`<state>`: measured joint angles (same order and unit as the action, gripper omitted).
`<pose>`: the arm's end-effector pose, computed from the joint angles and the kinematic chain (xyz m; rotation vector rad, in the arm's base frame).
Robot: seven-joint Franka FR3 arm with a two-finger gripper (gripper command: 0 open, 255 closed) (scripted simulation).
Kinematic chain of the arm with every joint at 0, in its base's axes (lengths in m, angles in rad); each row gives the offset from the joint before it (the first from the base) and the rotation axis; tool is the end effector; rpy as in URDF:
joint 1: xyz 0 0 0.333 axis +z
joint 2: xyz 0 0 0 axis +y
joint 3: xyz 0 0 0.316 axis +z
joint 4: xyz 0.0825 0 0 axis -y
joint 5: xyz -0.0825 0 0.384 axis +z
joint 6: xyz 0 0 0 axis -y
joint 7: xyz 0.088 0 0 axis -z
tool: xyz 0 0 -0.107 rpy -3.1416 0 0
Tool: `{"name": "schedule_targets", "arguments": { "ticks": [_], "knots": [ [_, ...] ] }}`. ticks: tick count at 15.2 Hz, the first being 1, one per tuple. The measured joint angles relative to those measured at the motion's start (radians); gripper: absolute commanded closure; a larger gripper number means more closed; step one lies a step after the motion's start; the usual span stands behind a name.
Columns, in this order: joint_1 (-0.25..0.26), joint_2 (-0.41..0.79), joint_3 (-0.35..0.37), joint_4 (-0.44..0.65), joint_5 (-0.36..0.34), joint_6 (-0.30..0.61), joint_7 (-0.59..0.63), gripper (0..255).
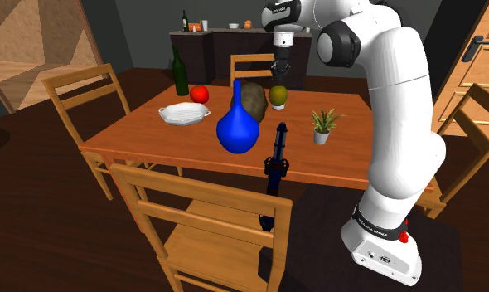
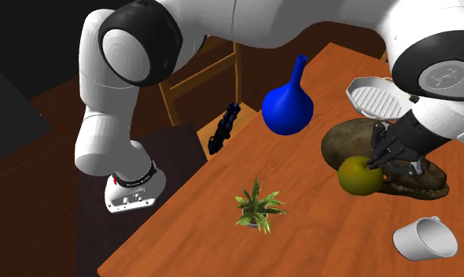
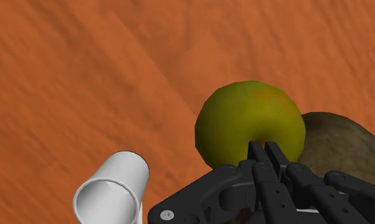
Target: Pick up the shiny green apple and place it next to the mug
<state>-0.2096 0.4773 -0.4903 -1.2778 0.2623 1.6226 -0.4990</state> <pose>0.5765 -0.3607 0.4960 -3.0480 0.2852 0.0659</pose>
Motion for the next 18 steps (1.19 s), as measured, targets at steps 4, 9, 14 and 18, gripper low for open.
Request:
{"name": "schedule_targets", "arguments": {
  "ticks": [4,9,14,18],
  "knots": [
    [0.005,0.001,0.001,-0.054,0.002,0.053,-0.008,255],
    [0.013,0.003,0.003,-0.117,0.005,0.116,-0.015,255],
    [0.015,0.012,0.004,-0.165,0.010,0.174,-0.022,255],
    [0.020,0.018,0.008,-0.200,0.015,0.212,-0.027,255]
  ]
}}
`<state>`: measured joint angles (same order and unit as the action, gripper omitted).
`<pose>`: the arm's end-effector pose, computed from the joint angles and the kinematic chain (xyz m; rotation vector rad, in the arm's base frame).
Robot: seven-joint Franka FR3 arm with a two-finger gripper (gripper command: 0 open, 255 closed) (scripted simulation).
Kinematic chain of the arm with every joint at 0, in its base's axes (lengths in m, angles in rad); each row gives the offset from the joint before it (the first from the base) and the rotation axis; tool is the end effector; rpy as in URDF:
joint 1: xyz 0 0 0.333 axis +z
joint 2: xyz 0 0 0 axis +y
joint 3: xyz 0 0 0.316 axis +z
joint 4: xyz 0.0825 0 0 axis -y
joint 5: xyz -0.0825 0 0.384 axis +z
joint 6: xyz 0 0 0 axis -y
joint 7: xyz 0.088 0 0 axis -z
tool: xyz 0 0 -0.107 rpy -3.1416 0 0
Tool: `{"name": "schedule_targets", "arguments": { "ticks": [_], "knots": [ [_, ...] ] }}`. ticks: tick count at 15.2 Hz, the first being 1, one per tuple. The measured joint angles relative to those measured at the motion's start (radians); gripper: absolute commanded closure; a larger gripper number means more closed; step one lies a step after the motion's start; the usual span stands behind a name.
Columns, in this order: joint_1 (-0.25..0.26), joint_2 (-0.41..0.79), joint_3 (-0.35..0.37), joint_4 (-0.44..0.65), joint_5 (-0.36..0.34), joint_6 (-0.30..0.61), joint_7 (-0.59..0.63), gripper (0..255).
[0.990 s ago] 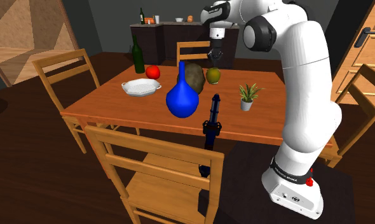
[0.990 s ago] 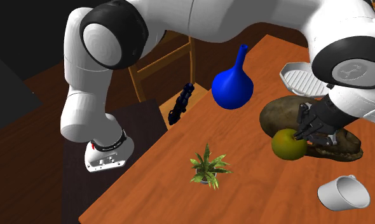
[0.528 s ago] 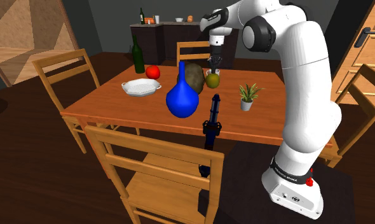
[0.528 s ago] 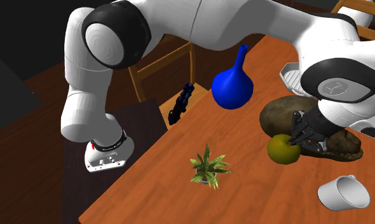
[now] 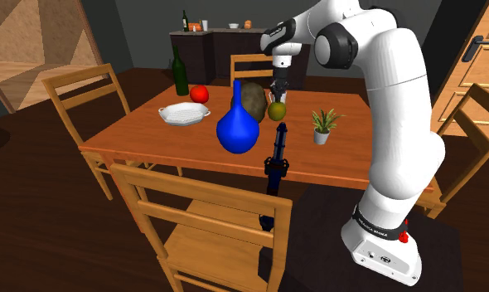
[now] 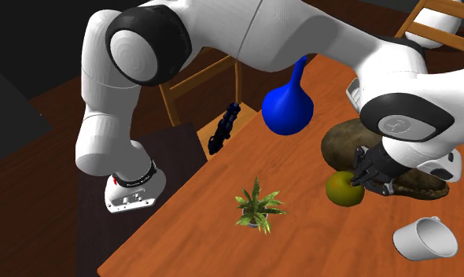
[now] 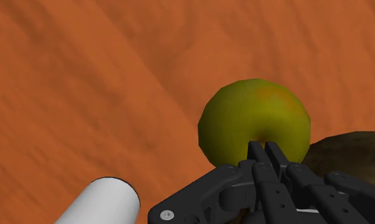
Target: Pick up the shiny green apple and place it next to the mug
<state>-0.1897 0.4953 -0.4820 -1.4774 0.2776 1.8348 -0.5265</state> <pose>0.5752 -0.3628 0.4087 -3.0490 0.2874 0.0653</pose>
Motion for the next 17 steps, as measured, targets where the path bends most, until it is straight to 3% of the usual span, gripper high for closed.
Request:
{"name": "schedule_targets", "arguments": {
  "ticks": [5,6,12,17],
  "knots": [
    [-0.001,0.002,0.000,0.001,0.001,0.002,0.000,255],
    [-0.001,0.002,0.000,0.000,0.001,0.002,0.000,0],
    [0.001,0.002,0.001,-0.001,0.002,0.003,0.000,0],
    [-0.014,-0.004,-0.004,0.108,-0.006,-0.107,0.010,0]
  ]
}}
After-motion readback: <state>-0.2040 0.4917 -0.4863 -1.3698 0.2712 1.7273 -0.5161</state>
